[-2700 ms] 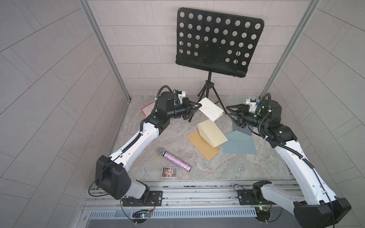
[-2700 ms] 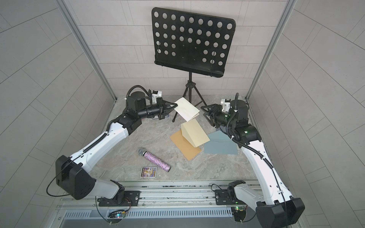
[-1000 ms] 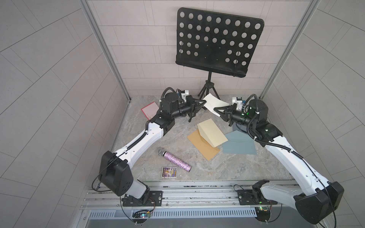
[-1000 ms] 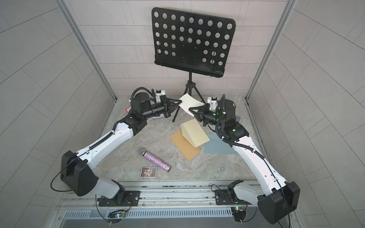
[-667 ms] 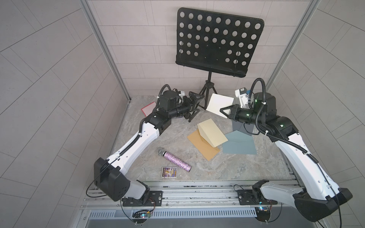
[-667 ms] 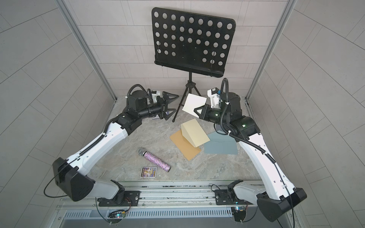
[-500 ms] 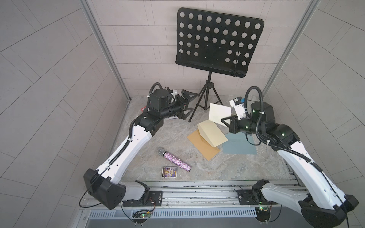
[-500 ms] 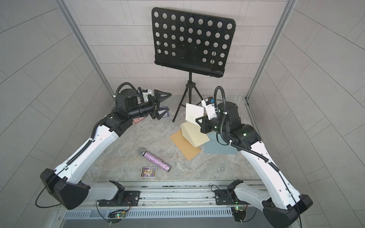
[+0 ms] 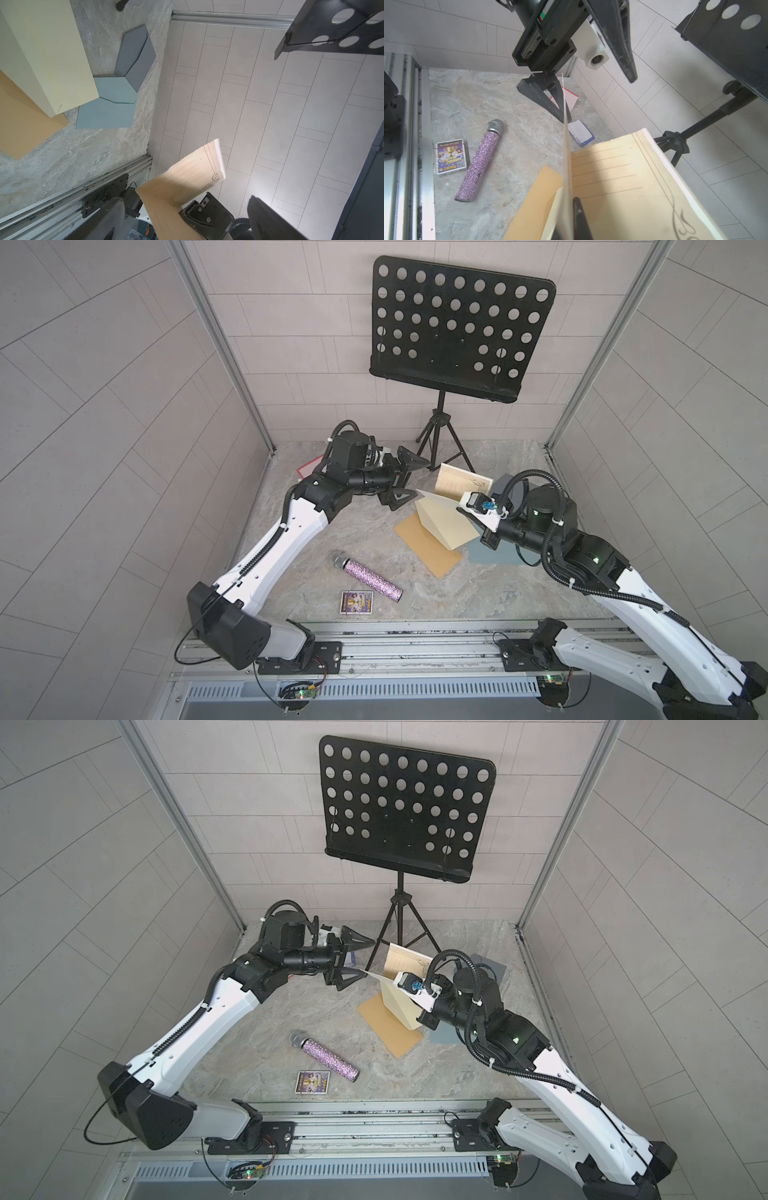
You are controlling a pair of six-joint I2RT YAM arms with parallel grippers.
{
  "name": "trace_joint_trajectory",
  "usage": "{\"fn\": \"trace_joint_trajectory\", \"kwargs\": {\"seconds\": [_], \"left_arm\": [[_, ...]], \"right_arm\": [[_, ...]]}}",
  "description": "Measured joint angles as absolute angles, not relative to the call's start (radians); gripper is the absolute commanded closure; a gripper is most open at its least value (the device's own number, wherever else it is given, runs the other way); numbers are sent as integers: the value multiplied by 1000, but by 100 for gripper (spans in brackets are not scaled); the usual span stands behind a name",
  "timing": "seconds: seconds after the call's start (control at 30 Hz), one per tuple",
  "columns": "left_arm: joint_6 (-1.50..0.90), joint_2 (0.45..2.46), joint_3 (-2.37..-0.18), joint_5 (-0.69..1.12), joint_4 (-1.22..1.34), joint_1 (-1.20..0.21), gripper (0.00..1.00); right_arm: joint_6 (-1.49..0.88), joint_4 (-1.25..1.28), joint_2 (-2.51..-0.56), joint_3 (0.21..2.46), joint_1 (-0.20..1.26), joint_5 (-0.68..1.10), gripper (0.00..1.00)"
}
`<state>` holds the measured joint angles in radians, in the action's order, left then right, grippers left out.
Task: Take the letter paper out of the envelope
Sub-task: Unfold the letter paper.
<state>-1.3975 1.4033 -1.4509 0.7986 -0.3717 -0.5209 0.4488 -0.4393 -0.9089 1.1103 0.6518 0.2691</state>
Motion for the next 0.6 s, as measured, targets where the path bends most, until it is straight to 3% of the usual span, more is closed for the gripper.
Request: {"fn": "trace_joint_trajectory", "kwargs": {"seconds": [0.27, 0.37, 0.6], "left_arm": [[-1430, 1398, -1345, 830, -318, -533, 4], [-1446, 1398, -1332, 834, -287, -535, 13], [-1559, 1400, -1230, 839, -88, -535, 44]], "right_arm": [[556, -385, -954, 1114, 661, 263, 100], [574, -360, -964, 1117, 661, 268, 100], [595, -311, -987, 1120, 663, 286, 100]]}}
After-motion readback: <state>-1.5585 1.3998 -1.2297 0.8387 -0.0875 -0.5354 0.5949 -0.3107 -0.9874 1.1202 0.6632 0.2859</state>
